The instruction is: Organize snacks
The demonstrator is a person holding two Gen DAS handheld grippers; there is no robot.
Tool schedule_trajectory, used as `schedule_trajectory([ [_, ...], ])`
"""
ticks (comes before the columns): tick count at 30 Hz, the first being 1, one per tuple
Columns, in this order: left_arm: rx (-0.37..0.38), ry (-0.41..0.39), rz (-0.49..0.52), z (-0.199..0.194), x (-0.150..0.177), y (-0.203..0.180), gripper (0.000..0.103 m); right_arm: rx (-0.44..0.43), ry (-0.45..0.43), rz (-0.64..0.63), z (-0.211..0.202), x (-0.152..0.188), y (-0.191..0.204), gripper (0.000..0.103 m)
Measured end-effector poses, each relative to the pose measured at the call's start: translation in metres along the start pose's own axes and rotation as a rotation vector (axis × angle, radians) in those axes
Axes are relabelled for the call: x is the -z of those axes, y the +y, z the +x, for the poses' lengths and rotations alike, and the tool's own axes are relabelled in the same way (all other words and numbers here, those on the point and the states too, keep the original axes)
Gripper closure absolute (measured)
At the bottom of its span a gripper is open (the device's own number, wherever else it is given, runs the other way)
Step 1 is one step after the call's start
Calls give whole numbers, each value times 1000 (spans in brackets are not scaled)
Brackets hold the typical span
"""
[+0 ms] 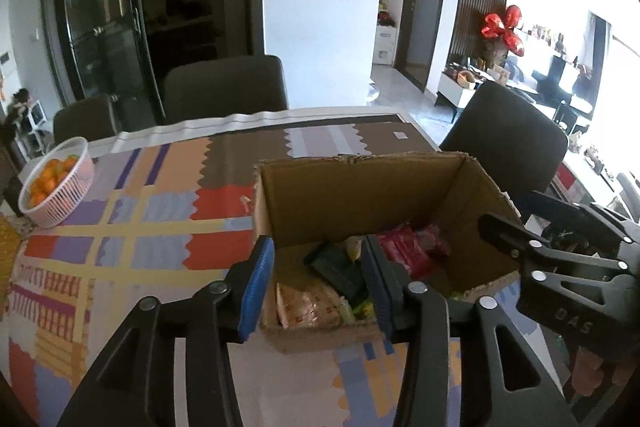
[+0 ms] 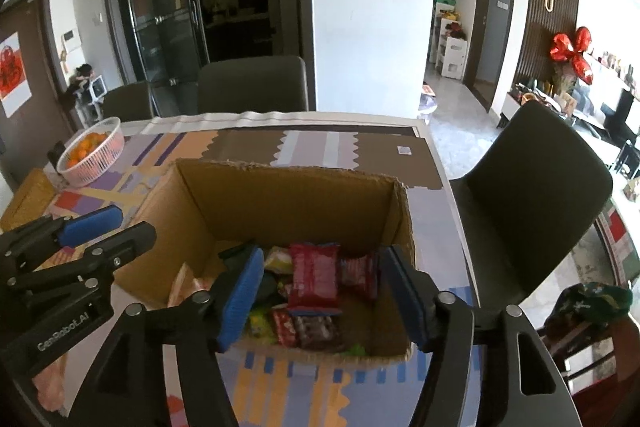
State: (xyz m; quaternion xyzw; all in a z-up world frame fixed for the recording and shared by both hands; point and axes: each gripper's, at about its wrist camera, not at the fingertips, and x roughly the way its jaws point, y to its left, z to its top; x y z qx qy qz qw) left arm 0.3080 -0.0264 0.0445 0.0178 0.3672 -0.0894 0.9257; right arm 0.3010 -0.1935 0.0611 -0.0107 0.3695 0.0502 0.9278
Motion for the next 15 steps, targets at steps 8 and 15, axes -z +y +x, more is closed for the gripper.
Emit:
schedule_trajectory([
  [8,-29,-85,2,-44,18,-1,35,12,-70,14,-43,19,0,25],
  [15,-50,-131,10,-77,43,-7,24,38,-124,13,-78,44,0,20],
])
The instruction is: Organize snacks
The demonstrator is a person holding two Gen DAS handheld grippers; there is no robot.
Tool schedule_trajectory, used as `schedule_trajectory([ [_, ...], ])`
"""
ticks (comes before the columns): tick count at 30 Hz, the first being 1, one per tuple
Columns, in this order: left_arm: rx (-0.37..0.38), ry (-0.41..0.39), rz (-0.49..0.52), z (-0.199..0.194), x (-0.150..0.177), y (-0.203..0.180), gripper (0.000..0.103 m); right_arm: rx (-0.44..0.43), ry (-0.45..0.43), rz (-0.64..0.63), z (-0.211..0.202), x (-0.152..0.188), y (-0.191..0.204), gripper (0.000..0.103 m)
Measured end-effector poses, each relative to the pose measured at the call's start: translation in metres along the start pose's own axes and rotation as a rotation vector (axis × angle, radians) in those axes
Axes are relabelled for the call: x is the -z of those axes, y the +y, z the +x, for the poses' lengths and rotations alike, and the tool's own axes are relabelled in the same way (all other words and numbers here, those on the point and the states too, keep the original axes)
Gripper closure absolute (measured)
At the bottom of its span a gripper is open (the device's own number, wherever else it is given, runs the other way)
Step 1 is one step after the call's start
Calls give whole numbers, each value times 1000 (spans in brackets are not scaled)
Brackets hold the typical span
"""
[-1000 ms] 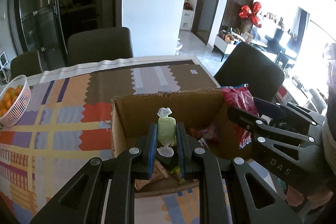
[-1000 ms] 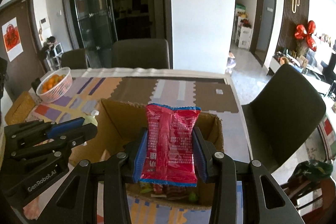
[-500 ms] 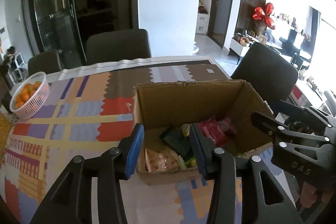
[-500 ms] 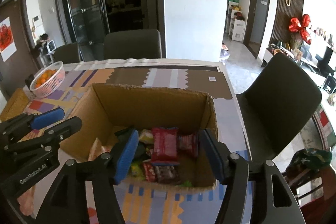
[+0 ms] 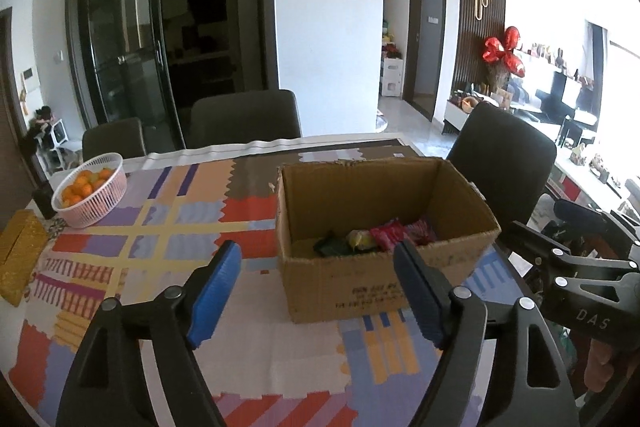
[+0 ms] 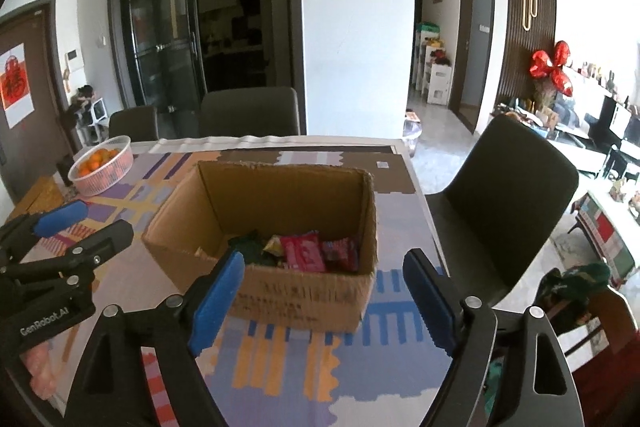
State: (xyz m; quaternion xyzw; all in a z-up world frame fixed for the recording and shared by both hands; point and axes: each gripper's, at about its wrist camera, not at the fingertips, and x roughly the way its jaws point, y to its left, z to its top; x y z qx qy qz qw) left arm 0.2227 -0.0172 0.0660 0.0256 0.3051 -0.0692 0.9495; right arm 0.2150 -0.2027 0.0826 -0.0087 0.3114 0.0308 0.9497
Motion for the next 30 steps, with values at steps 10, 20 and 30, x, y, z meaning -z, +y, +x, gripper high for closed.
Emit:
schedule_trajectory([
  [10,4,-39,6,-42,26,-6,18,-6,-35,31,-42,30,-3,18],
  [20,0,-73,5,-78,44,-9,13,10,-84,9,-82,56,2,18],
  [30,9,-96,18,-96,55,-14,11,8,-106,20,-108,73,2,18],
])
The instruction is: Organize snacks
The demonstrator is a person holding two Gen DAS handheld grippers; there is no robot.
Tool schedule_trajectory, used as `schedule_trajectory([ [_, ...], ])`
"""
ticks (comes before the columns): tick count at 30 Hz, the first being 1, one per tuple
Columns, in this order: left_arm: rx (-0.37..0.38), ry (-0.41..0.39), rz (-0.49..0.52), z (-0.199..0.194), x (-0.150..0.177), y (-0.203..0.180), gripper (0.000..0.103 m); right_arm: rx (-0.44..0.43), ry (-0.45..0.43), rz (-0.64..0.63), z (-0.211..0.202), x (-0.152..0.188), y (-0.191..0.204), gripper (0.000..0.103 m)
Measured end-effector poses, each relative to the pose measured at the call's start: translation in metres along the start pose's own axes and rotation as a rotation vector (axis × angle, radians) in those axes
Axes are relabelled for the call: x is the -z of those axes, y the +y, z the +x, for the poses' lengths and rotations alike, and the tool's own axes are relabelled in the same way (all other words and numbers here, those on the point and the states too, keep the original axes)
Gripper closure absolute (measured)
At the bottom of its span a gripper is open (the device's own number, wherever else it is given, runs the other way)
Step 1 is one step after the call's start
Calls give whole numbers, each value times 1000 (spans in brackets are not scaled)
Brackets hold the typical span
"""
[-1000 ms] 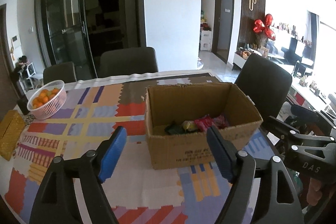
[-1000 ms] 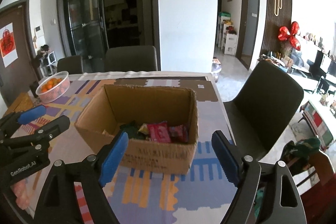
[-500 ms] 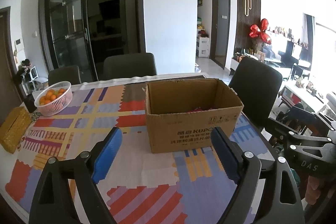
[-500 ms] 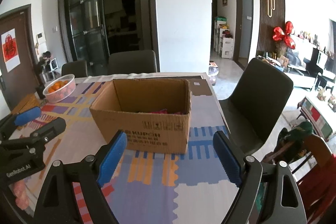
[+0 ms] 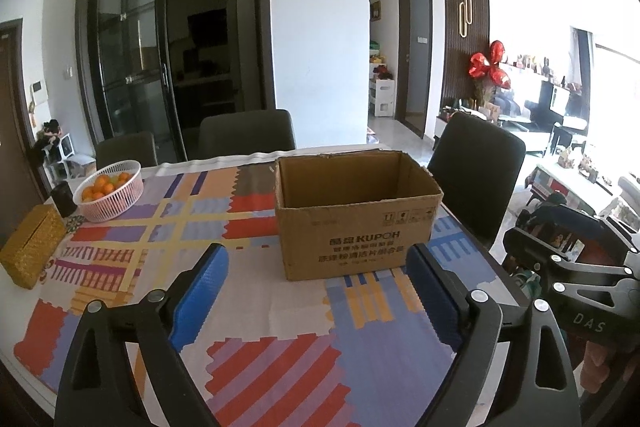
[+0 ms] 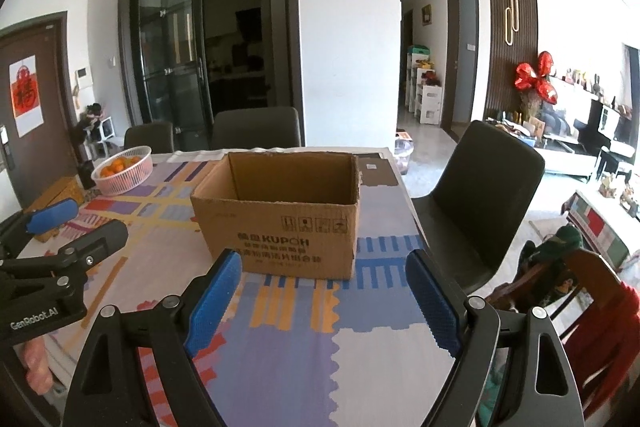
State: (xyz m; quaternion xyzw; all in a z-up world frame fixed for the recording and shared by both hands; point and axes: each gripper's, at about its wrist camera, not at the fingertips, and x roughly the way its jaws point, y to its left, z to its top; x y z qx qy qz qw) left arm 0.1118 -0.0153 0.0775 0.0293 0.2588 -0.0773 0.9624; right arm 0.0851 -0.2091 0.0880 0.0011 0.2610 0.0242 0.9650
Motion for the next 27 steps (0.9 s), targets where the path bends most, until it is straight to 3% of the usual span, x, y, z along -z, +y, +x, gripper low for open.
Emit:
schedule_trajectory([
  [27,-19,-46,9,-18,4,-2,8,-13,-9,-8,-16,4,-1,18],
])
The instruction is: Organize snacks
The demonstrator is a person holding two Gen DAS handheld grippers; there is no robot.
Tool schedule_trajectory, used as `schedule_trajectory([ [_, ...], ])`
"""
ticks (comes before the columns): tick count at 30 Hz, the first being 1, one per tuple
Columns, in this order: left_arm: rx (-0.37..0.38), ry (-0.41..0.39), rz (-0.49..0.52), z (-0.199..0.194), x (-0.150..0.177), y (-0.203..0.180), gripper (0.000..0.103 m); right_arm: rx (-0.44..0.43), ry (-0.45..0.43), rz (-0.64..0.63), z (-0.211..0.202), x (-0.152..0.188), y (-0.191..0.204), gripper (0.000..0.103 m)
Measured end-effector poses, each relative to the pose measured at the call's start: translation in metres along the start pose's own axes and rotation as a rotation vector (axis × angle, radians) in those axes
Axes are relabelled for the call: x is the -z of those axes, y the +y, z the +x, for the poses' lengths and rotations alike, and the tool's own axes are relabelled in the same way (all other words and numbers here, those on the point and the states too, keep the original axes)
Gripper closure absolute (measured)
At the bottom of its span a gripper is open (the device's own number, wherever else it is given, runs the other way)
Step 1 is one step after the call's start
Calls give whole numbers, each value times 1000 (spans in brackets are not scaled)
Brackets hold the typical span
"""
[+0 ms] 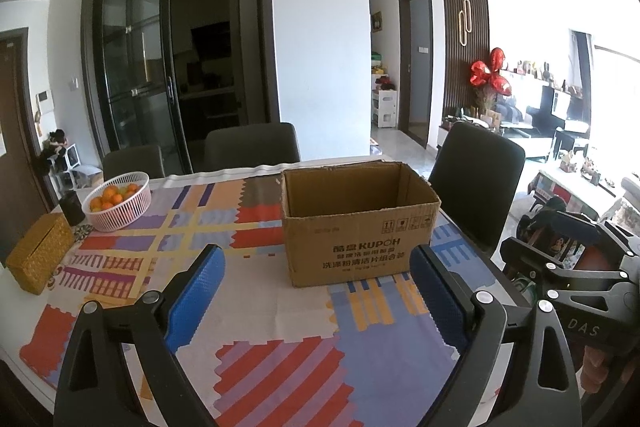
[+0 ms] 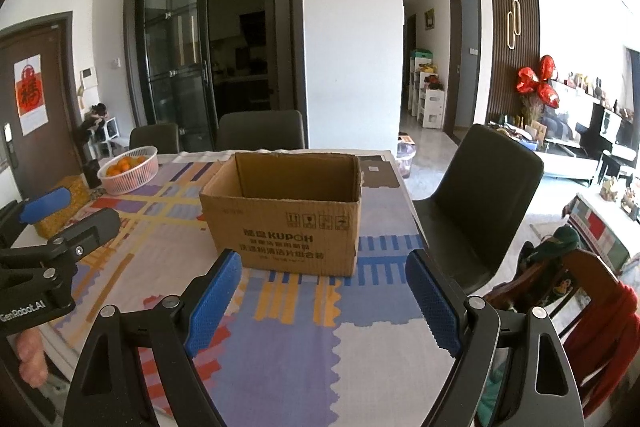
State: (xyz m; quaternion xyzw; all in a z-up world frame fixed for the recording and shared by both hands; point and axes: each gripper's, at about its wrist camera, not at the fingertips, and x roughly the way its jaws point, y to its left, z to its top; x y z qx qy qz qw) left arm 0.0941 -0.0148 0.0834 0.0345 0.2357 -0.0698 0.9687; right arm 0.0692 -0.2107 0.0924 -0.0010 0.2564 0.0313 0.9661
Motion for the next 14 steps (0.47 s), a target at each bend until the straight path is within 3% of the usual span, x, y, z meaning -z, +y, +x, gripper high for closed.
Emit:
schedule_trajectory([
  [14,-5,16,-5,3,0,2,8,1,7,-3,1,1,0,18],
])
